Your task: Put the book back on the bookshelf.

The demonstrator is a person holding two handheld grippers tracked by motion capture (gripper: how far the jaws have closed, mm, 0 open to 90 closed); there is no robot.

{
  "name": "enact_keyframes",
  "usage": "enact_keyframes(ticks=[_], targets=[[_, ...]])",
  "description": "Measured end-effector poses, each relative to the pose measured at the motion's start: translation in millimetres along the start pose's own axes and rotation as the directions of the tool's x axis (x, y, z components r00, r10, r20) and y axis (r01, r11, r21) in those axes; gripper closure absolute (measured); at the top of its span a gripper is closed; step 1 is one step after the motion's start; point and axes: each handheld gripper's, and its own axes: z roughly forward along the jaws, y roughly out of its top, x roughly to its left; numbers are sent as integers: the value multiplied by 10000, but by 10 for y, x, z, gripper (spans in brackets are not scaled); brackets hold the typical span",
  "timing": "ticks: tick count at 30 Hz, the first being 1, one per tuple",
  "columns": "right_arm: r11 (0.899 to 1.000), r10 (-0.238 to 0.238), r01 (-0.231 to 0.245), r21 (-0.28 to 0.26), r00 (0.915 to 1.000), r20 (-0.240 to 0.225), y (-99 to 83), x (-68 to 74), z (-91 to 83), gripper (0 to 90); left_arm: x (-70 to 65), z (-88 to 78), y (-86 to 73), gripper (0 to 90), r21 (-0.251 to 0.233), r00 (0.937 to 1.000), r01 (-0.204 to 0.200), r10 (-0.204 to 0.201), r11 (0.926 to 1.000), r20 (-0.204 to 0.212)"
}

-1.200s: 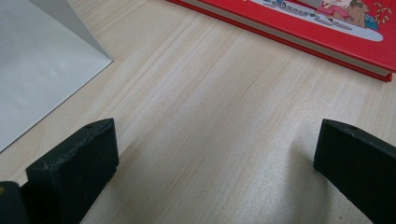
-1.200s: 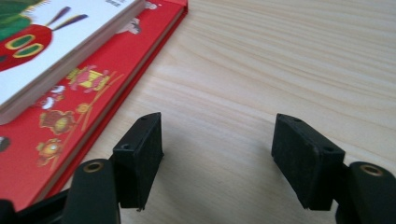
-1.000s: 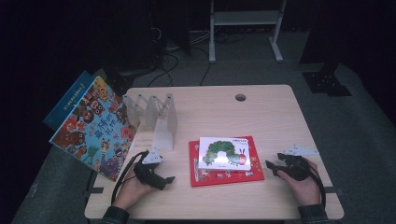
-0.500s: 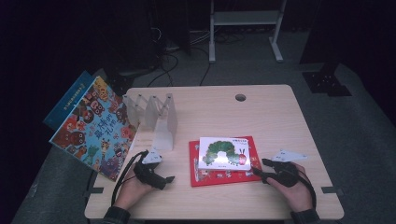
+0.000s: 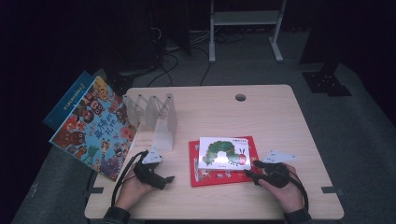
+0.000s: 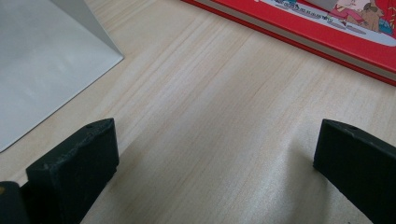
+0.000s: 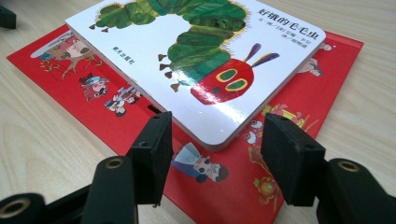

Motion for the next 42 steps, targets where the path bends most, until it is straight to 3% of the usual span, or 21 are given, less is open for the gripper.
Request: enact_keyframes(ticks=[16, 37, 42], targets=[[9998, -203, 200, 86, 9992, 334, 33, 5, 101, 475, 0, 0, 0, 0, -3, 10000, 2, -2, 10000, -1], [9999, -8, -2, 112, 9959, 903, 153, -191, 196, 508, -3, -1, -1, 0, -10, 10000, 4, -4, 10000, -22], [10000, 70, -71, 7, 9959, 898, 153, -191, 168, 516, -37, -17, 35, 0, -39, 9995, -286, 285, 9996, -145]])
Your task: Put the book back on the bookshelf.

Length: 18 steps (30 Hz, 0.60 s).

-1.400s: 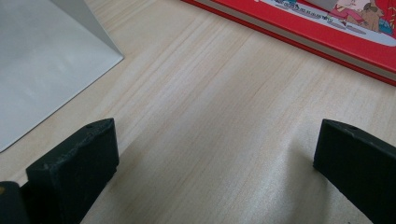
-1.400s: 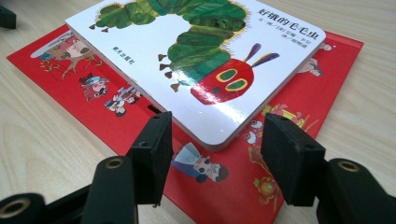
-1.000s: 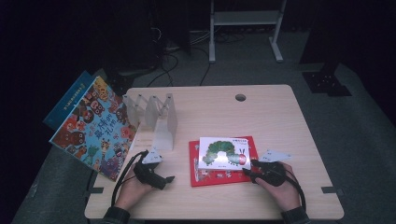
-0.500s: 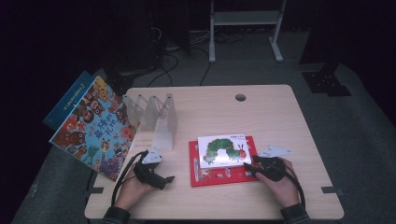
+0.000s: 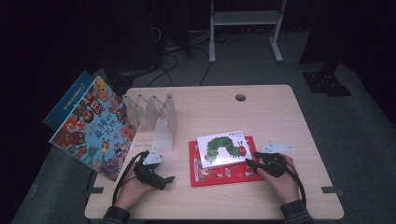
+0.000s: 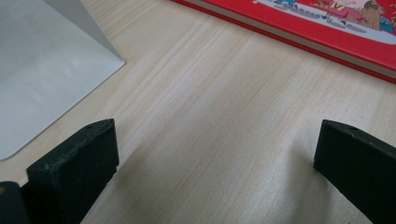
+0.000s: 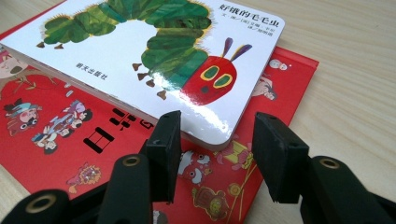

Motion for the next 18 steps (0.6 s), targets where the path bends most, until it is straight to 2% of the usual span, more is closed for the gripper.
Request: enact_keyframes(ticks=[3, 8, 18], targets=[[10000, -23, 23, -21, 10000, -14, 1, -6, 1, 518, -23, -1, 46, 0, -59, 9998, 29, -27, 10000, 218], [10000, -79, 79, 31, 9998, -162, 1, 5, 25, 517, -81, 25, 225, 0, -434, 9978, -191, 218, 9989, 627], [10000, -42, 41, -6, 9997, -220, 2, 0, 24, 509, -143, 167, 500, 0, -401, 9916, -602, 644, 9974, 1122]])
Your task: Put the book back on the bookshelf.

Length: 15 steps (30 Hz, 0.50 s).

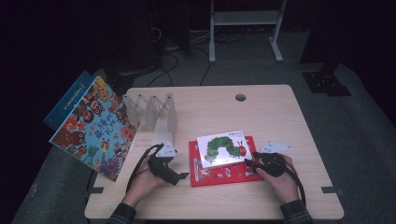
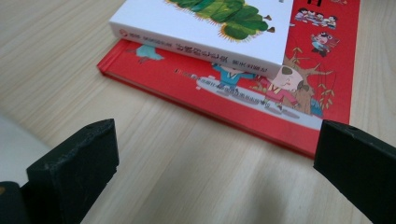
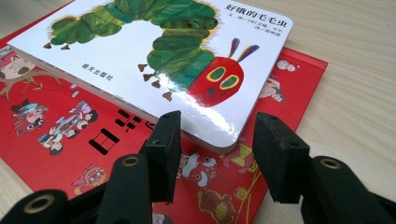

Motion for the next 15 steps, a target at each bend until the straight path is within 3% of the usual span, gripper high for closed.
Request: enact_keyframes(ticks=[4, 8, 10, 15], targets=[[10000, 17, -17, -39, 10000, -38, 3, 9, -3, 505, 1, 55, 126, 0, -298, 9999, -90, 91, 9995, 45], [10000, 23, -23, -34, 10000, -53, 3, 7, -5, 504, 14, 142, 246, 0, -174, 9994, -315, 317, 9994, 137], [10000, 31, -32, -44, 10000, -74, 3, 6, -6, 503, 21, 190, 281, 0, -421, 9994, -295, 303, 9987, 179], [10000, 46, -46, -34, 9999, -98, 2, 3, -6, 502, 57, 286, 384, 0, -296, 9988, -380, 388, 9988, 295]])
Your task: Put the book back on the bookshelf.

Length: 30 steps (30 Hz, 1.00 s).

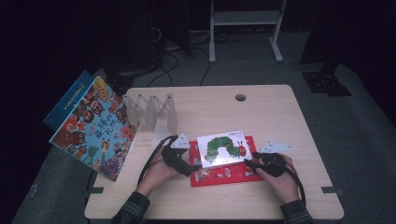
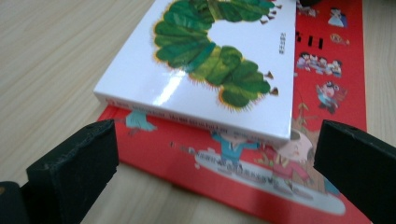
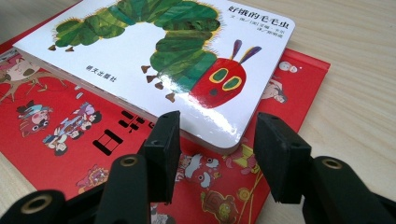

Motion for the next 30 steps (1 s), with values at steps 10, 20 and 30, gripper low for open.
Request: enact_keyframes(ticks=[10, 20, 30], targets=[[10000, -10, 10, 20, 10000, -7, -3, -6, 5, 499, 119, 194, 201, 0, -173, 9999, 97, -96, 9998, 114], [10000, -1, 2, 65, 10000, -68, -8, -7, 13, 498, 348, 352, 268, 0, -159, 9994, 344, -343, 9993, 97], [10000, -27, 29, 82, 9998, -186, -8, -2, 27, 496, 394, 514, 252, 0, 154, 9971, 604, -611, 9981, 455]])
